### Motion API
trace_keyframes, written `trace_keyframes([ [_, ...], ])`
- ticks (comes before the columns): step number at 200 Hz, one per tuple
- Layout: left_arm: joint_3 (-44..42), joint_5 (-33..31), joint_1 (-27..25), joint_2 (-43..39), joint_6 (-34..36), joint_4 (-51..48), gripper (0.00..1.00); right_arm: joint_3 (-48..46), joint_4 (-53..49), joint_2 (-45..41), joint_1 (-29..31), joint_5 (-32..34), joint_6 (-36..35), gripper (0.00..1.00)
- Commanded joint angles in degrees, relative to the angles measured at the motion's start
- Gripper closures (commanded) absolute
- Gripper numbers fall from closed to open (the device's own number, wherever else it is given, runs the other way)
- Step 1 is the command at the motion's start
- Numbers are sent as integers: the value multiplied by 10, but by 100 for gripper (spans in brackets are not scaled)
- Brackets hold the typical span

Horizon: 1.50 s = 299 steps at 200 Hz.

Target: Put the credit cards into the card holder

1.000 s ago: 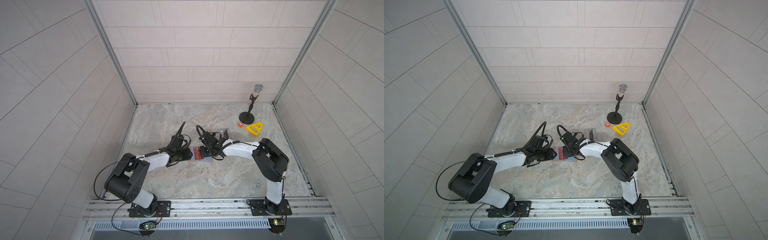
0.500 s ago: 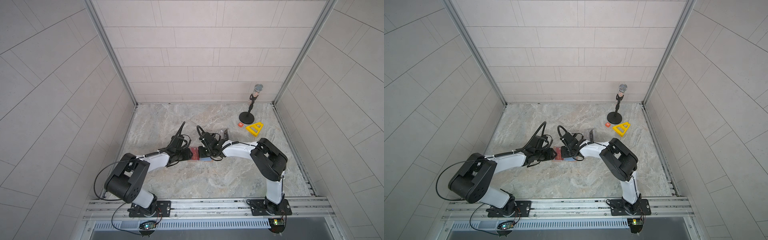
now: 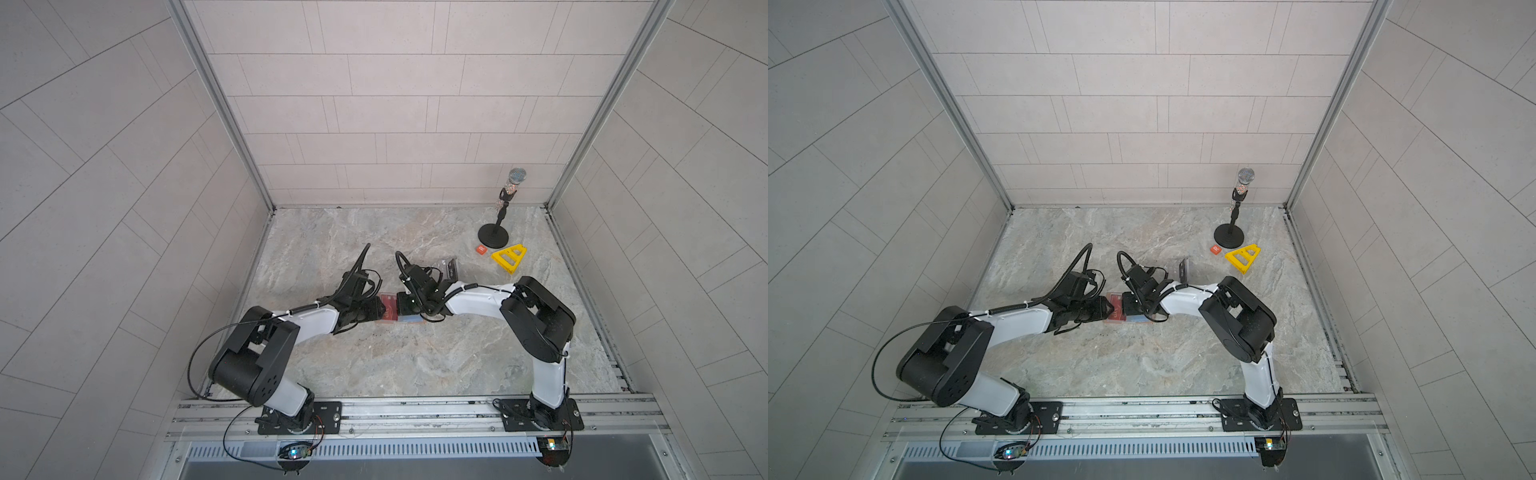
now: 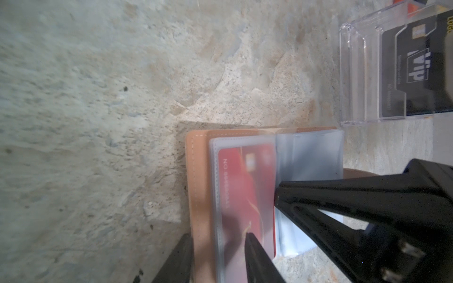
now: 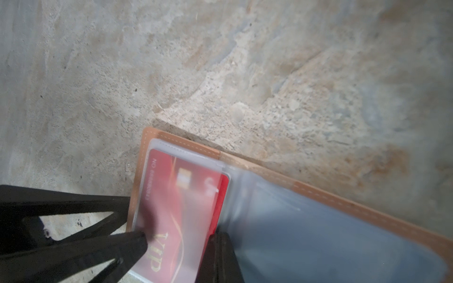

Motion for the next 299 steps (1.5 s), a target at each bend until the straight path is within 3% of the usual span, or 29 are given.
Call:
trace_keyframes([
  [1,-22,-5,0,20,-1,-48,58,-17,2,0,7,-26,9,98],
  [117,-18,-11,0,10,5,-60,58,-28,-2,-45,6,-14,-2,94],
  [189,-17,-44,-1,-37,15,-89,55,-24,-57,-92,6,34,-29,80],
  [246,-18,-82,-1,-78,25,-117,41,-22,-108,-140,0,84,-63,73],
  [299,-22,-102,0,-92,26,-124,38,-37,-145,-177,-22,123,-83,61],
])
